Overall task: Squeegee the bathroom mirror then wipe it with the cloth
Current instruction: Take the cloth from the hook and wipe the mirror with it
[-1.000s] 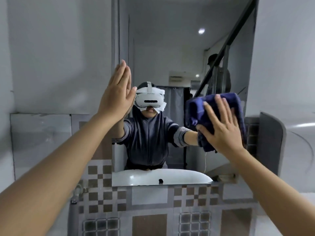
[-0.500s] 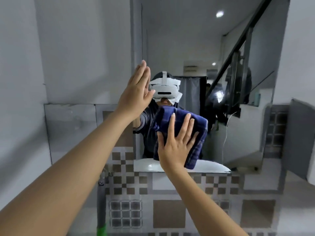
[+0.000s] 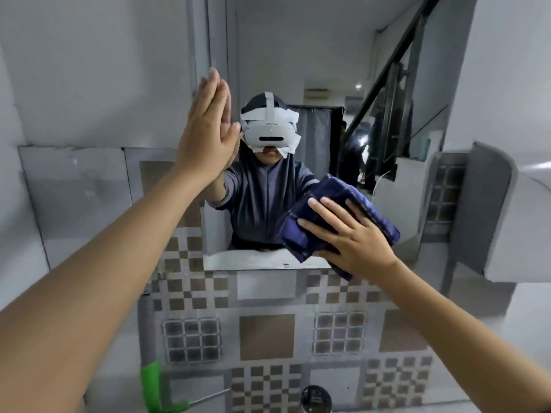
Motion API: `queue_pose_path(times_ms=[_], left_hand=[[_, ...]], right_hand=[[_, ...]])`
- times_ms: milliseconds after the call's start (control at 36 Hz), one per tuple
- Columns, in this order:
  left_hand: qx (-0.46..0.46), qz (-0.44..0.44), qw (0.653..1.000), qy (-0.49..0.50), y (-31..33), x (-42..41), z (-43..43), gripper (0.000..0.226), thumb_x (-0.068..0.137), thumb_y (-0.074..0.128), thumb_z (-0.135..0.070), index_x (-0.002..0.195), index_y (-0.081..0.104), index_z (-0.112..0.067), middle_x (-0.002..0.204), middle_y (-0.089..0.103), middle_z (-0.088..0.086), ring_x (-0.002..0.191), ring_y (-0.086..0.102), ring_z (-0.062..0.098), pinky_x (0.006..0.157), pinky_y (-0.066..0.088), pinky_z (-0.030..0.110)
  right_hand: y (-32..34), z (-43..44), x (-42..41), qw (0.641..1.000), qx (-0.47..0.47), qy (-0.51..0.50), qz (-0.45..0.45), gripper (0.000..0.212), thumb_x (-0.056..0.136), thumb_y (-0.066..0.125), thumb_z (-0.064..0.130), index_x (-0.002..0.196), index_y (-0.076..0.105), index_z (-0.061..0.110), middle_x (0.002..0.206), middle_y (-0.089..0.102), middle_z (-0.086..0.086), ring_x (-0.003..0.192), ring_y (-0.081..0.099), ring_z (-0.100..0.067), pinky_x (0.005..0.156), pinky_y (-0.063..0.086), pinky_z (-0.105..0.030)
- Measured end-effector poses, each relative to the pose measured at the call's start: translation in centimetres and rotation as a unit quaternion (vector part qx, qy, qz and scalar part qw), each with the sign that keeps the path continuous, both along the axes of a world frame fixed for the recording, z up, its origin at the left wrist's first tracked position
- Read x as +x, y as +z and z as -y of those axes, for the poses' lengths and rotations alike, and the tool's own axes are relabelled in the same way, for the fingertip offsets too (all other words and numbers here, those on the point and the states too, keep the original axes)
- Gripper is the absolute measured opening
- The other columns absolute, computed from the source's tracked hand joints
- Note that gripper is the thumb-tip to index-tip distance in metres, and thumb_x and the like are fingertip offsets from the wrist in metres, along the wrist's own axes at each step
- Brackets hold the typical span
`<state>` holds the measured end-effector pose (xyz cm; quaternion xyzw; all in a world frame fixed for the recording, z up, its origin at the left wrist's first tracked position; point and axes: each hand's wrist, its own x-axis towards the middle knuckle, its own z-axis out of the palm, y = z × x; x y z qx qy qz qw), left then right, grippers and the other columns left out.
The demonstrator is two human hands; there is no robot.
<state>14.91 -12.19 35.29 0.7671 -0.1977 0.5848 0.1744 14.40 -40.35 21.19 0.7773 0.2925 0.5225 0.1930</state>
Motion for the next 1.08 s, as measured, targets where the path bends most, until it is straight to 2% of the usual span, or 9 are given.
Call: queue_pose_path(times_ms=[111, 194, 333, 444, 556, 667, 806, 917, 1083], left_hand=[[-0.018, -0.012, 1.0, -0.014, -0.3, -0.8, 0.6, 0.055, 0.091, 0.046, -0.018, 0.139, 0.029, 0.004, 0.152, 0.02, 0.019, 0.141, 0.015, 0.03, 0.116, 0.014, 0.03], [-0.018, -0.013, 1.0, -0.019, -0.6, -1.8, 0.9, 0.05, 0.09, 0.05, -0.012, 0.134, 0.035, 0.008, 0.148, 0.025, 0.024, 0.138, 0.021, 0.035, 0.113, 0.021, 0.043], [-0.019, -0.032, 0.999, -0.031, -1.5, -2.0, 0.9, 0.049, 0.089, 0.05, -0.01, 0.132, 0.036, 0.01, 0.147, 0.026, 0.026, 0.138, 0.021, 0.037, 0.113, 0.02, 0.045], [-0.025, -0.043, 0.997, -0.06, -3.9, -1.6, 0.8, 0.055, 0.089, 0.049, -0.009, 0.14, 0.029, 0.002, 0.153, 0.015, 0.016, 0.143, 0.011, 0.022, 0.115, 0.023, 0.042], [-0.031, -0.066, 0.992, -0.107, -7.6, -2.4, 0.7, 0.051, 0.088, 0.052, -0.006, 0.138, 0.037, -0.007, 0.152, 0.021, 0.005, 0.136, 0.031, 0.025, 0.108, 0.036, 0.039], [-0.036, -0.07, 0.988, -0.133, -11.6, -4.6, 0.8, 0.031, 0.087, 0.054, 0.002, 0.118, 0.054, 0.002, 0.126, 0.05, 0.013, 0.117, 0.046, 0.01, 0.097, 0.034, 0.006], [-0.071, -0.149, 0.973, -0.162, -15.0, -5.9, -0.7, 0.025, 0.091, 0.054, -0.01, 0.115, 0.057, -0.006, 0.111, 0.058, 0.002, 0.103, 0.057, 0.011, 0.091, 0.044, 0.012], [-0.091, -0.184, 0.966, -0.157, -15.3, -6.4, -2.4, 0.029, 0.093, 0.051, -0.017, 0.12, 0.055, -0.008, 0.115, 0.059, 0.003, 0.102, 0.057, 0.008, 0.087, 0.044, 0.009], [-0.128, -0.183, 0.971, -0.084, -15.7, -6.7, -5.2, 0.029, 0.092, 0.052, -0.019, 0.118, 0.056, -0.006, 0.11, 0.055, 0.003, 0.095, 0.053, 0.007, 0.08, 0.037, -0.001]], right_hand=[[-2.4, 3.3, -0.5, 0.97, 0.232, -0.047, -0.047, 0.068, 0.087, 0.036, 0.059, 0.146, 0.01, 0.036, 0.157, 0.006, -0.001, 0.145, -0.006, -0.013, 0.116, 0.006, -0.042], [-4.6, 3.6, -1.0, 0.883, 0.451, -0.03, -0.125, 0.074, 0.088, 0.044, 0.056, 0.144, -0.003, 0.044, 0.155, -0.017, 0.012, 0.141, -0.02, -0.006, 0.116, 0.012, -0.05], [-7.0, -0.4, -0.8, 0.698, 0.708, 0.057, -0.096, 0.071, 0.089, 0.047, 0.052, 0.146, 0.006, 0.038, 0.157, -0.011, 0.003, 0.145, -0.009, -0.017, 0.117, 0.008, -0.049], [-7.5, -4.6, -0.4, 0.645, 0.756, 0.089, -0.067, 0.069, 0.09, 0.048, 0.048, 0.147, 0.016, 0.026, 0.158, -0.003, -0.008, 0.145, -0.003, -0.023, 0.117, 0.008, -0.05], [-8.1, -8.3, -0.6, 0.678, 0.725, 0.104, -0.063, 0.069, 0.089, 0.054, 0.041, 0.146, 0.024, 0.017, 0.155, 0.004, -0.018, 0.144, 0.002, -0.03, 0.115, 0.006, -0.054], [-8.4, -11.8, -0.8, 0.744, 0.656, 0.105, -0.063, 0.068, 0.087, 0.059, 0.039, 0.143, 0.027, 0.018, 0.154, 0.01, -0.021, 0.143, 0.004, -0.031, 0.114, 0.007, -0.054], [-8.6, -15.6, -0.9, 0.818, 0.564, 0.089, -0.078, 0.063, 0.087, 0.055, 0.044, 0.141, 0.031, 0.022, 0.152, 0.018, -0.019, 0.142, 0.009, -0.031, 0.114, 0.004, -0.05], [-8.8, -18.6, -1.1, 0.881, 0.452, 0.093, -0.106, 0.059, 0.088, 0.048, 0.047, 0.141, 0.034, 0.025, 0.152, 0.014, -0.011, 0.143, 0.008, -0.027, 0.111, 0.015, -0.053], [-8.5, -20.6, -1.4, 0.918, 0.364, 0.116, -0.101, 0.054, 0.091, 0.046, 0.038, 0.142, 0.031, 0.027, 0.153, 0.013, -0.007, 0.144, -0.008, -0.015, 0.116, -0.003, -0.045]])
